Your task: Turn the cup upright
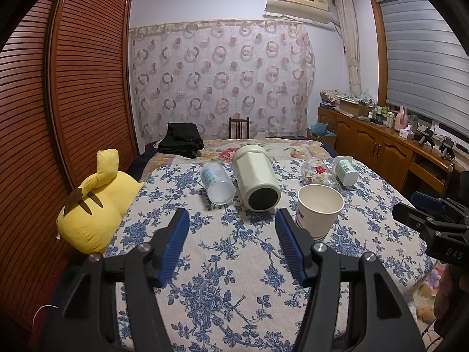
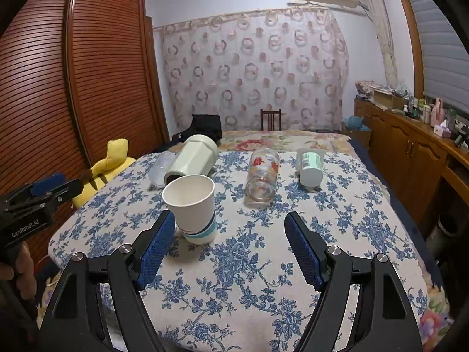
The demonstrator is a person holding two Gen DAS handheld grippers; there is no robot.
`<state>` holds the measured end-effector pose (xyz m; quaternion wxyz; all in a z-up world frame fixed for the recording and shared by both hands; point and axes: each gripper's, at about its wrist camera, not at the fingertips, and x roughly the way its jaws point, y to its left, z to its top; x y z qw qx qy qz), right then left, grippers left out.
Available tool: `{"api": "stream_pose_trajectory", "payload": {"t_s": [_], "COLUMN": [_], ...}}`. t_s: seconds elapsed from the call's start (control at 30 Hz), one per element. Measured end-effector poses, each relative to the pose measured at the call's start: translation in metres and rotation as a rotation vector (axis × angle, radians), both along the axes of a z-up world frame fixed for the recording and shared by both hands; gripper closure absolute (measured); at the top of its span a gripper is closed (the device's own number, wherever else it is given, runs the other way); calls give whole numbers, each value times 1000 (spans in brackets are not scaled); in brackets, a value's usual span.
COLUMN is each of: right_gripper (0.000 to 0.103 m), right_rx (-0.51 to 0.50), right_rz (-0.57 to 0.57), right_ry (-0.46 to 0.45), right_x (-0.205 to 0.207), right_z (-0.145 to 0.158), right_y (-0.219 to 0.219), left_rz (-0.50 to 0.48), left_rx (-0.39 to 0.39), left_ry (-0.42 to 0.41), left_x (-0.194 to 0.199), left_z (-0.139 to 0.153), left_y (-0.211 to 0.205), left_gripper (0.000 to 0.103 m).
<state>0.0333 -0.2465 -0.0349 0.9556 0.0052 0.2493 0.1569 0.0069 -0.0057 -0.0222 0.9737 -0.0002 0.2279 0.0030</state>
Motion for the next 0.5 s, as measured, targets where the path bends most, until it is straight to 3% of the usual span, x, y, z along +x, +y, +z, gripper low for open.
{"api": "stream_pose_trajectory", "payload": {"t_s": [0.5], "right_gripper": [24], "right_rx": [0], "right_rz": [0], "right_ry": [0], "right_x": [0], "right_z": [-1], "right_y": [0], "left_rz": [1], "left_rx": [-1], "left_ry": [-2], "left_x": [0], "left_z": [1], "left_y": [1], "left_gripper": [42]}}
